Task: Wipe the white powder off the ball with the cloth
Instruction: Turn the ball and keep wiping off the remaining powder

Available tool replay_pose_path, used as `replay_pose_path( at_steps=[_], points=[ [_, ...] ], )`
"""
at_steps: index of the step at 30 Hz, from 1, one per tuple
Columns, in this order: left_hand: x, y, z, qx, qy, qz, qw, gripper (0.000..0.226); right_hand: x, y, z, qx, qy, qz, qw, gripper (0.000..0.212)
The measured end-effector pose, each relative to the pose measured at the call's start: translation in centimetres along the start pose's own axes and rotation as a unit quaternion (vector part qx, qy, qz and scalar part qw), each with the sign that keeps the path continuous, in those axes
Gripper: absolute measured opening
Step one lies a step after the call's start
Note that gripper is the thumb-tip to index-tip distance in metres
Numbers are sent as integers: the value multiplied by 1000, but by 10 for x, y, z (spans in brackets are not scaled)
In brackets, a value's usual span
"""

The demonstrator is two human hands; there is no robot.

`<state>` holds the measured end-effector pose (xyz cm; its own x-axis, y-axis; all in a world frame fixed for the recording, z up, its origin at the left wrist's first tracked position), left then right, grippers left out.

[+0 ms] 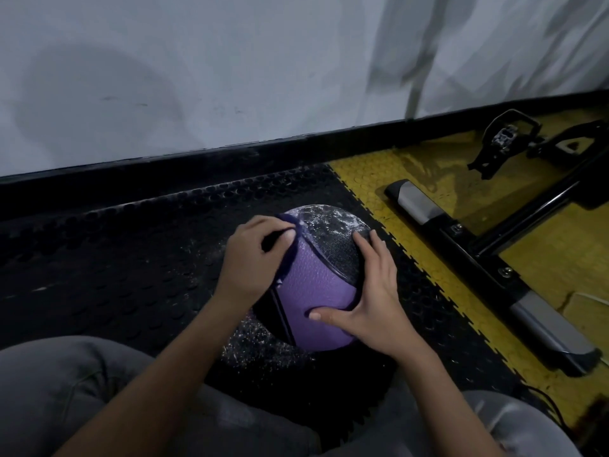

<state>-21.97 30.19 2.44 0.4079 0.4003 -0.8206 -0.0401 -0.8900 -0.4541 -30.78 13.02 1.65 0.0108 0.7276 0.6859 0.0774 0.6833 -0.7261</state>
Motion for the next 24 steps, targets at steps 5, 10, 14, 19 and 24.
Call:
replay_pose_path(
  at_steps=[5, 10, 14, 19, 24],
  points=[
    [-15, 6, 22, 26, 113, -60, 991, 16, 2, 4, 2, -6, -11, 20, 1000, 113],
    [-11, 2, 15, 24, 102, -55, 993, 14, 3, 5, 3, -5, -16, 19, 1000, 113],
    [4, -8, 2, -41, -67, 23, 997, 10, 7, 8, 0, -11, -14, 14, 1000, 115],
    [-18, 3, 31, 34, 124, -58, 990, 18, 4, 9, 4, -24, -15, 19, 999, 115],
    [-1, -8, 12, -12, 10, -6, 1000, 10, 4, 6, 2, -16, -7, 4, 1000, 115]
  ],
)
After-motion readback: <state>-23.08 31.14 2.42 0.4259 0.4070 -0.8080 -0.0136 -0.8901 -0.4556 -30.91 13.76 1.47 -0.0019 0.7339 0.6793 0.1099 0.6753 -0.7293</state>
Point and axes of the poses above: each hand's wrist, its own z-axis away from the middle knuckle, its own y-axis out of the palm, x = y × z, the point moved 1 cm from there along -z, towards the middle knuckle, and after that the axes turned 4 degrees about x, right-handed, at the moved point
